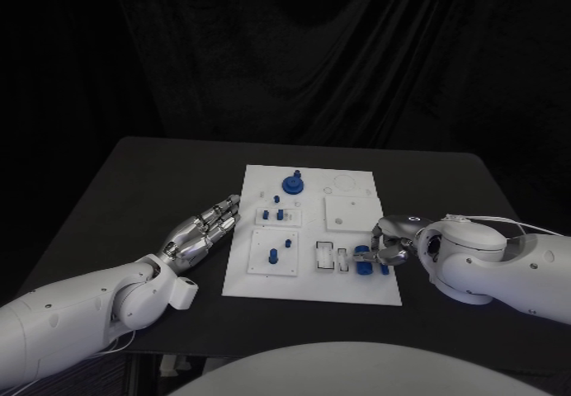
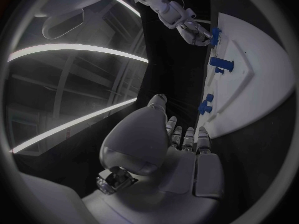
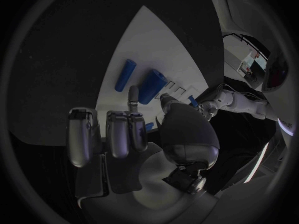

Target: Assemble the parts on the task board

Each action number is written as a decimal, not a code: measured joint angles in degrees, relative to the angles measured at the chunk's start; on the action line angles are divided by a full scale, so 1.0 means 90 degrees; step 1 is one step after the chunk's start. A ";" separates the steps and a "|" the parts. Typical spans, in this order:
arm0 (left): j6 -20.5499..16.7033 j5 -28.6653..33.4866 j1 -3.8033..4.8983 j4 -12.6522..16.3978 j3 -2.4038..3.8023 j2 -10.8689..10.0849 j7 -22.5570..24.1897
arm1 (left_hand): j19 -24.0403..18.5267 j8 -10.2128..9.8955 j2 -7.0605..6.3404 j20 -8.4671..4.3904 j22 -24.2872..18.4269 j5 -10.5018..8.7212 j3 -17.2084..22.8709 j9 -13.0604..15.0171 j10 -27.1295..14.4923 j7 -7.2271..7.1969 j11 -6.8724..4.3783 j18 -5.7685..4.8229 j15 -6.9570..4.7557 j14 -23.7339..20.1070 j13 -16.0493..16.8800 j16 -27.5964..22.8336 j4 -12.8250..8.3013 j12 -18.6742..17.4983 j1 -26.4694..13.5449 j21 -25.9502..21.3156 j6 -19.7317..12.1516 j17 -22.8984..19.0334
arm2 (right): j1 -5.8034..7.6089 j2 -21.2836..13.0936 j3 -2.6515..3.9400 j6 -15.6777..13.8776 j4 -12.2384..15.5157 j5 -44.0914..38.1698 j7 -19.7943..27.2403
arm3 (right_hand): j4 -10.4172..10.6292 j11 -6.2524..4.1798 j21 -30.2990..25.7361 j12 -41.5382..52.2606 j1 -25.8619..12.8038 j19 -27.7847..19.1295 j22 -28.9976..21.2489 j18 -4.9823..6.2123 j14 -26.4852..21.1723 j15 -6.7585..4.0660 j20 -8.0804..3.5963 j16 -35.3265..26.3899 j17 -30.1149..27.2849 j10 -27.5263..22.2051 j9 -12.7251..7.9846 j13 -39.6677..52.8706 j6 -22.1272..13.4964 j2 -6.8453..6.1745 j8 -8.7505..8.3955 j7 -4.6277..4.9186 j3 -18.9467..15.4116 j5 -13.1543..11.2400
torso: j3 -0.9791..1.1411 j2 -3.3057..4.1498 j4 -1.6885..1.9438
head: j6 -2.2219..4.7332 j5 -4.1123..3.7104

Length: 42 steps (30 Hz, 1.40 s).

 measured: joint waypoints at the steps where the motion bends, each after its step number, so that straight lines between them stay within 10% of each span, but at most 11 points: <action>1: 0.0007 0.0000 -0.0002 -0.0002 0.0000 0.0001 0.0000 | 0.0004 0.0000 0.0000 0.0025 0.0000 0.0010 0.0016 0.0004 0.0019 0.0028 0.0019 -0.0001 0.0025 0.0002 0.0000 0.0000 -0.0016 0.0000 0.0000 0.0000 0.0028 0.0000 | -0.0014 0.0031 0.0000 0.0008 -0.0037 -0.0001 0.0000 | 0.0000 0.0000 0.0000 0.0000 -0.0013 0.0000 0.0000 0.0000 0.0000 0.0000 0.0000 0.0000 0.0000 0.0000 0.0000 0.0000 0.0000 0.0014 0.0000 0.0000 0.0000 0.0000 | 0.0001 -0.0002 0.0000 | 0.0000 0.0000; 13: 0.0075 0.0000 -0.0052 -0.0016 0.0001 0.0014 0.0000 | 0.0013 0.0000 0.0000 0.0078 0.0001 0.0035 0.0096 0.0009 0.0043 0.0113 0.0090 0.0000 0.0078 0.0012 0.0001 0.0000 -0.0095 0.0000 0.0000 0.0000 0.0113 0.0002 | -0.0163 0.0323 0.0020 0.0140 -0.0343 0.0049 0.0042 | -0.0060 0.0000 -0.0031 0.0000 0.0071 0.0000 0.0000 0.0001 0.0000 0.0000 0.0000 -0.0026 0.0000 0.0000 0.0089 -0.0001 0.0027 0.0147 0.0063 0.0002 0.0033 0.0038 | -0.0001 -0.0012 0.0007 | 0.0000 0.0049; 28: 0.0107 0.0000 -0.0161 -0.0021 0.0001 0.0002 0.0000 | 0.0012 0.0000 0.0000 0.0078 0.0009 0.0035 0.0140 0.0015 0.0044 0.0165 0.0138 0.0000 0.0078 0.0012 0.0002 0.0000 -0.0139 0.0000 0.0000 0.0000 0.0165 0.0005 | -0.0169 0.0315 0.0060 -0.0171 -0.0493 0.1444 0.0336 | -0.0247 0.0003 -0.0125 0.0000 0.1510 0.0000 -0.0001 0.0001 0.0006 0.0011 0.0000 -0.0026 -0.0001 -0.0002 0.0659 0.0004 -0.0190 -0.0294 -0.0048 0.0190 0.0375 0.3647 | -0.0002 -0.0012 0.0001 | 0.0000 0.0115; 31: 0.0109 0.0000 -0.0165 -0.0021 0.0001 -0.0002 0.0000 | 0.0012 0.0000 0.0000 0.0078 0.0009 0.0035 0.0139 0.0015 0.0044 0.0165 0.0138 0.0001 0.0078 0.0012 0.0002 0.0000 -0.0139 0.0000 0.0000 0.0000 0.0165 0.0005 | -0.0165 0.0232 0.0063 -0.0285 -0.0447 0.1780 0.0389 | -0.0220 0.0003 -0.0125 0.0000 0.1558 0.0000 -0.0001 0.0001 0.0006 0.0011 0.0000 -0.0026 -0.0001 -0.0002 0.0653 0.0004 -0.0206 -0.0343 -0.0223 0.0207 0.0401 0.3964 | -0.0002 -0.0009 0.0001 | 0.0000 0.0131; 35: 0.0112 0.0000 -0.0172 -0.0021 0.0001 -0.0009 0.0000 | 0.0034 0.0000 0.0000 0.0099 0.0009 0.0035 0.0166 0.0021 0.0065 0.0165 0.0159 0.0001 0.0078 0.0012 0.0008 0.0000 -0.0165 0.0000 0.0000 0.0000 0.0165 0.0005 | -0.0089 0.0076 0.0024 -0.0447 -0.0314 0.2360 0.0477 | -0.0213 0.0003 -0.0125 0.0000 0.1595 0.0000 -0.0001 0.0001 0.0006 0.0011 0.0000 -0.0026 -0.0001 -0.0003 -0.0058 0.0003 -0.0234 -0.0345 -0.0265 0.0230 0.0409 0.4147 | -0.0001 -0.0005 0.0001 | 0.0000 0.0156; 42: 0.0113 0.0000 -0.0180 -0.0026 0.0001 -0.0013 0.0000 | 0.0035 0.0000 0.0000 0.0100 0.0016 0.0035 0.0166 0.0022 0.0065 0.0187 0.0159 0.0002 0.0078 0.0011 0.0009 0.0000 -0.0166 0.0000 0.0000 0.0000 0.0188 0.0005 | 0.0332 -0.0089 0.0004 -0.0618 0.0000 0.3277 0.0574 | -0.0212 0.0014 -0.0125 0.0000 0.1706 0.0000 -0.0001 0.0001 0.0005 0.0010 0.0000 -0.0026 -0.0001 -0.0013 -0.0078 0.0003 -0.0374 -0.0322 -0.0215 0.0149 0.0410 0.4149 | 0.0000 -0.0004 0.0002 | 0.0000 0.0174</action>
